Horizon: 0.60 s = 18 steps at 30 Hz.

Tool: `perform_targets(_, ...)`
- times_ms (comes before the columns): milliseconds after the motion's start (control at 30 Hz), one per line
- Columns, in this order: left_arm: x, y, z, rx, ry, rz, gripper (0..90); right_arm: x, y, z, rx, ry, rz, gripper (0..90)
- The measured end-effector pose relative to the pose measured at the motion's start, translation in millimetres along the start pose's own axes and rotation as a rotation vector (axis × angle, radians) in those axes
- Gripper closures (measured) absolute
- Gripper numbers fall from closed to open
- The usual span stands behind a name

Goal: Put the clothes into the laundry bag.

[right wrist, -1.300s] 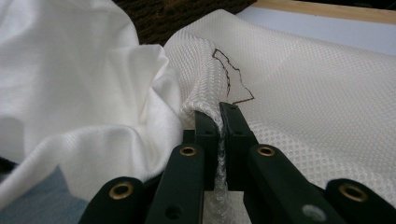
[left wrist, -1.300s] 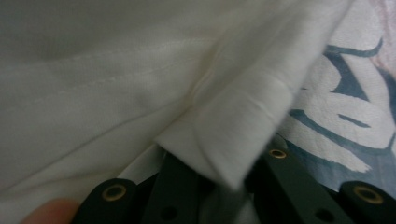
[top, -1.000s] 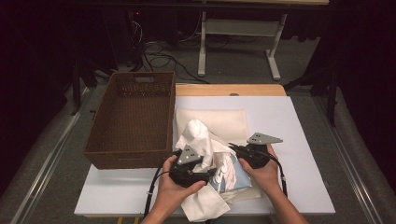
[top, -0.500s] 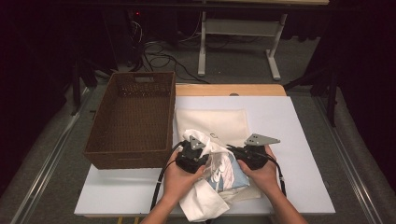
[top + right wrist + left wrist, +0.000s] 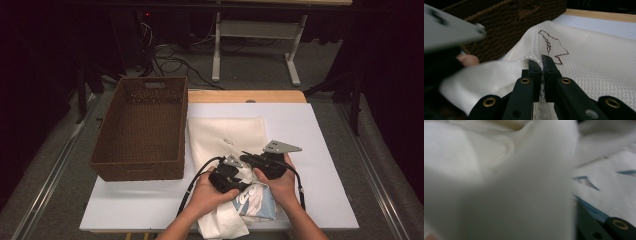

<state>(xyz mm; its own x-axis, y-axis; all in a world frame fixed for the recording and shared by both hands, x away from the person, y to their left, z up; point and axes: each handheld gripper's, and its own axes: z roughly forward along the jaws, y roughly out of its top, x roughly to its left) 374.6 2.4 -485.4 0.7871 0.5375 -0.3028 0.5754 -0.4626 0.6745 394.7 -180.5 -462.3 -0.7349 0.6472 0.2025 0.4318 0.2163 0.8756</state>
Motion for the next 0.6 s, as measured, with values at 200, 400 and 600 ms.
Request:
perform_targets(200,21.9,-2.6,-0.8,-0.077,0.141,-0.118,77.8,8.9,6.4,-10.0,0.006,0.018,-0.056,88.4)
perform_targets(400,3.5,-5.6,-34.8,-0.155,0.125,-0.020,52.2,2.3,4.1,-10.7,0.007,0.009,-0.036,88.3)
perform_targets(600,2.1,-10.5,-82.2,-0.305,0.232,-0.024,42.7,-0.9,3.0,-8.8,0.013,0.006,-0.029,88.3)
